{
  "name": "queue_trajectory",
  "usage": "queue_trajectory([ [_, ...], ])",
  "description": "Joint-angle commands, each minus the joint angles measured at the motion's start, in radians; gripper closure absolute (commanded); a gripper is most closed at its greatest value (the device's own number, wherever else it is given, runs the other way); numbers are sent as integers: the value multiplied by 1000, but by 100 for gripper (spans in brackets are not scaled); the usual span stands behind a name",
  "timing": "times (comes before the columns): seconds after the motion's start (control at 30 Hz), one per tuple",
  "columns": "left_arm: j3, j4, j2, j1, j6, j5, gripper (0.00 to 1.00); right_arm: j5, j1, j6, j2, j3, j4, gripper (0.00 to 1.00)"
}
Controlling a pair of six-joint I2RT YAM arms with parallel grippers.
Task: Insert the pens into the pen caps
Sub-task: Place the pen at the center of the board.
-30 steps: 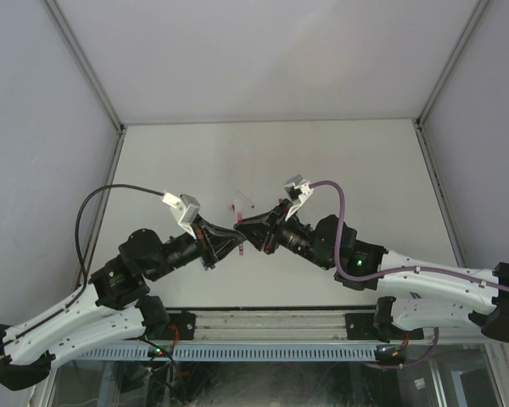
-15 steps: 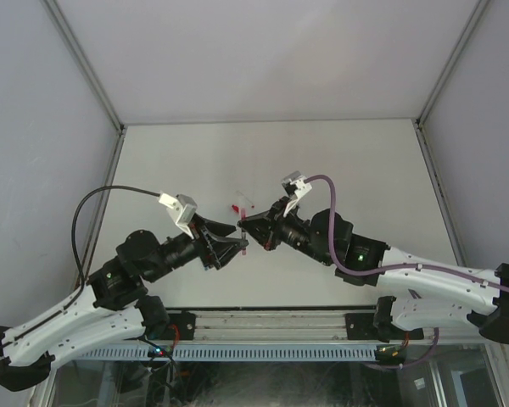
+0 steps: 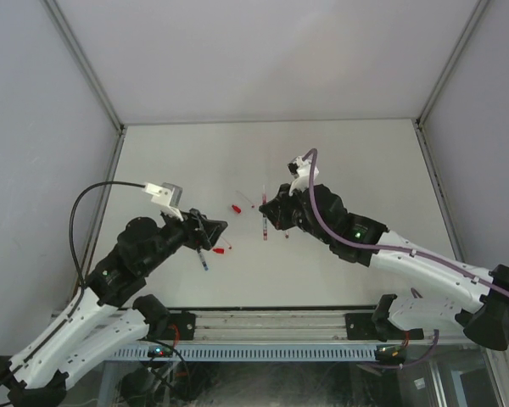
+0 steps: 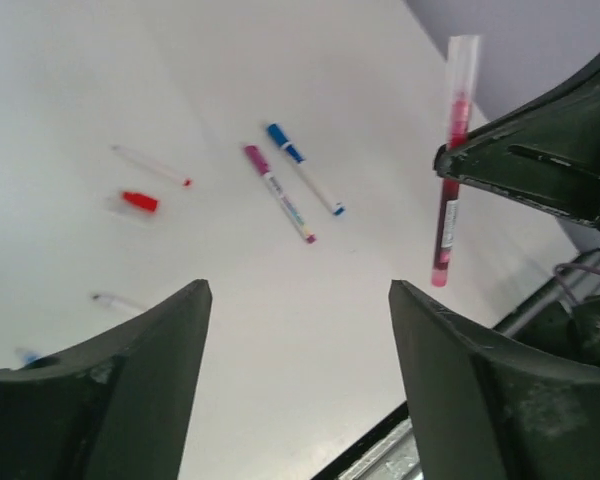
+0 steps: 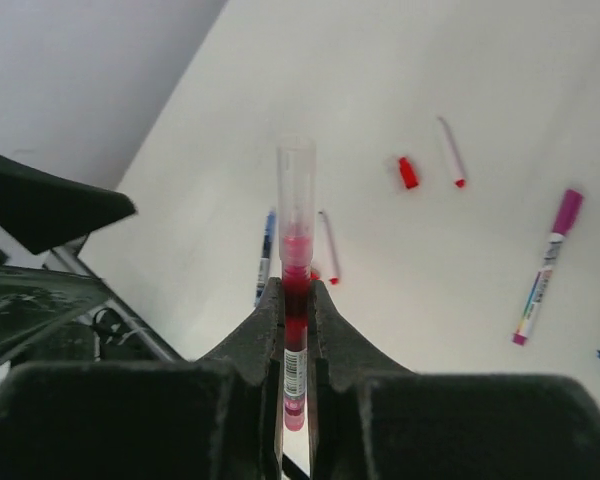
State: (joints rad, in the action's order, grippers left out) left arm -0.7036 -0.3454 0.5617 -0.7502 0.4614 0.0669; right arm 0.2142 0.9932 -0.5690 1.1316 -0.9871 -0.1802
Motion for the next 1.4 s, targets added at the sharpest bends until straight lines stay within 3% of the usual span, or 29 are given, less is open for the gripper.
queue_trajectory([
  [0.0, -111, -85, -30, 74, -6, -33, 19, -3, -39, 5, 38, -65, -80, 100],
  [0.33, -196, -265, -99, 78, -107, 122, 18, 28, -103, 35, 228, -158, -181, 100],
  [0.57, -189, -333, -133, 78, -144, 193, 16, -73, -152, 14, 354, -230, -235, 100],
  [1.1, -113, -339, -175, 78, -175, 247, 13, -133, -209, 9, 745, -550, -495, 100],
  [1.37, -108, -336, -173, 78, -176, 255, 13, -123, -250, -12, 882, -639, -542, 100],
])
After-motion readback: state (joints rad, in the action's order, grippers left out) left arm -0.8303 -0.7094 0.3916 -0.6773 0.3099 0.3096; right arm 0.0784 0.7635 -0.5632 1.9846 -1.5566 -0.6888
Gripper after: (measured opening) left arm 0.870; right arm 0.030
